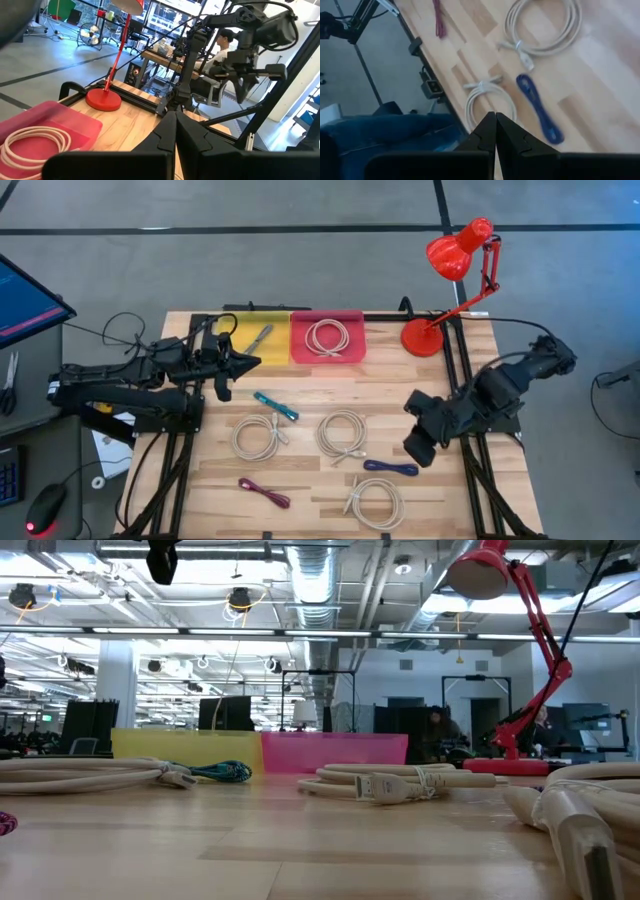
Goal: Pick & Place USB Port
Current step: Put the brown HDMI cable into the pink bin
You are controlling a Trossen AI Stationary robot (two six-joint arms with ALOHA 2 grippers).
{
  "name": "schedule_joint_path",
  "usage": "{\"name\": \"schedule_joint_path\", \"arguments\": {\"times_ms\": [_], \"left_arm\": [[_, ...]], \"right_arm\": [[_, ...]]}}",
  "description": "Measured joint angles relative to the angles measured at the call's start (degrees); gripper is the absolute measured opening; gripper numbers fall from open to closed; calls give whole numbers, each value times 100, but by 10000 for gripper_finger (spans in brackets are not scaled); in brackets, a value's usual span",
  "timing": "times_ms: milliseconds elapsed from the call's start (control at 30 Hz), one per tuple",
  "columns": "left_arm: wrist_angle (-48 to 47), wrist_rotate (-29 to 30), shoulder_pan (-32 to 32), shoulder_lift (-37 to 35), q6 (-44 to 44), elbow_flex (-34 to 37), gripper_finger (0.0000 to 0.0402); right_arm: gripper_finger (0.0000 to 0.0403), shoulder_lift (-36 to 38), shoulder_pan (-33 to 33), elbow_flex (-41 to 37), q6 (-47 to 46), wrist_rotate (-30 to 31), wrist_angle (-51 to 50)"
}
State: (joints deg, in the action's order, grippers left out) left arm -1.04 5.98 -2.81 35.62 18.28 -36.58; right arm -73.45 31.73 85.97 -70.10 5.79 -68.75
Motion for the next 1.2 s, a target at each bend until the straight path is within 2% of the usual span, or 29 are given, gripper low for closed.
{"name": "schedule_joint_path", "arguments": {"times_ms": [233, 400, 667, 900, 1200], "left_arm": [[0, 0, 2, 2, 0, 0, 8], [0, 0, -2, 2, 0, 0, 8], [-1, -2, -1, 2, 0, 0, 8], [-15, -2, 0, 0, 0, 0, 8], [-20, -2, 0, 0, 0, 0, 8]], "right_arm": [[0, -282, 399, 0, -759, -40, -18], [0, -819, 500, 0, -802, -459, -45], [6, -1421, 613, 0, -864, -428, -146], [56, -1837, 613, 0, -993, -387, -634], [132, -2220, 626, 0, -895, -453, -357]]}}
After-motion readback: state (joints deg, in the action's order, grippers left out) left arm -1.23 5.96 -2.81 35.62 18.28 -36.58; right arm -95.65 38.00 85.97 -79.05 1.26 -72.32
